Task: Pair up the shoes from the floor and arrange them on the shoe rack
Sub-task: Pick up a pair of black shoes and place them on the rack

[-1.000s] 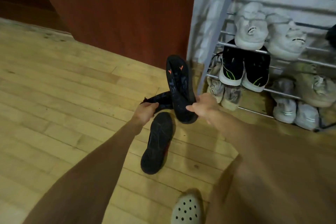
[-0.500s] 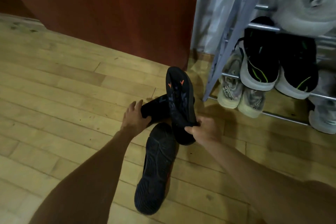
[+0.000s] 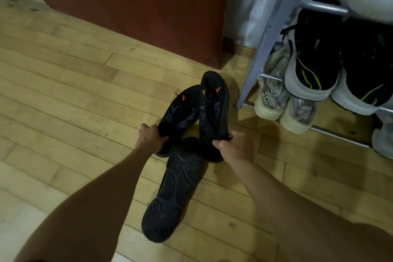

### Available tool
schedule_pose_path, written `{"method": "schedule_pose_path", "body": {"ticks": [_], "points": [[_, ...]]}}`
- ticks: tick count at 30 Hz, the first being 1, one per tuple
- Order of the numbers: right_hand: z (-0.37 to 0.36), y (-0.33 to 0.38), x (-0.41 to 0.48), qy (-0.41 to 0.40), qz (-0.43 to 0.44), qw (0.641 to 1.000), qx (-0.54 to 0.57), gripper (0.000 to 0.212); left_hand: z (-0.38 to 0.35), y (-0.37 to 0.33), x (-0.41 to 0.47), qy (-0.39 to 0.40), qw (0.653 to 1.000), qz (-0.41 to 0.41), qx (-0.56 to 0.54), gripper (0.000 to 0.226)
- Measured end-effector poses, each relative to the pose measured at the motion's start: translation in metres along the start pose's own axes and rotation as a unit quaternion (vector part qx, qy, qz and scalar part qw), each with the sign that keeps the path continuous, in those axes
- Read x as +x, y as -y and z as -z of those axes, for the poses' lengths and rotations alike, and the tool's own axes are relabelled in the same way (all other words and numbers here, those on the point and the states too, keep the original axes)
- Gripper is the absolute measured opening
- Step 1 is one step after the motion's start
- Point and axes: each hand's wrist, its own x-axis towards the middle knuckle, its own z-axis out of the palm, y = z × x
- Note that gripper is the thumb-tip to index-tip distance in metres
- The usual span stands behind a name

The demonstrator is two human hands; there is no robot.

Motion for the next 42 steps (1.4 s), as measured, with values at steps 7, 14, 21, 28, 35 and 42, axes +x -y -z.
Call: {"method": "schedule_pose_path", "body": {"ticks": [7, 14, 21, 28, 35, 42], "points": [[0.004, -0.006, -0.012, 0.009, 0.018, 1.0, 0.009, 0.034, 0.014, -0.018, -0.023, 0.029, 0.996, 0.05, -0.069, 0.034], [0.031, 0.012, -0.039, 0.016, 0.053, 0.998, -0.033, 0.034, 0.048, -0.021, -0.081, 0.095, 0.936, 0.127, -0.316, 0.014], [0.064, 0.046, -0.108, -0.001, 0.133, 0.99, -0.055, 0.03, 0.101, -0.007, -0.171, 0.012, 0.831, 0.097, -0.548, 0.007], [0.139, 0.085, -0.196, -0.065, 0.277, 0.957, -0.053, 0.038, 0.169, -0.02, -0.273, -0.039, 0.782, -0.009, -0.622, 0.021], [0.237, 0.122, -0.263, -0.1, 0.372, 0.923, -0.01, 0.048, 0.218, -0.049, -0.353, -0.096, 0.763, -0.104, -0.631, 0.028], [0.344, 0.141, -0.284, -0.147, 0.38, 0.906, 0.113, 0.044, 0.267, -0.113, -0.403, -0.153, 0.728, -0.228, -0.628, 0.045]]}}
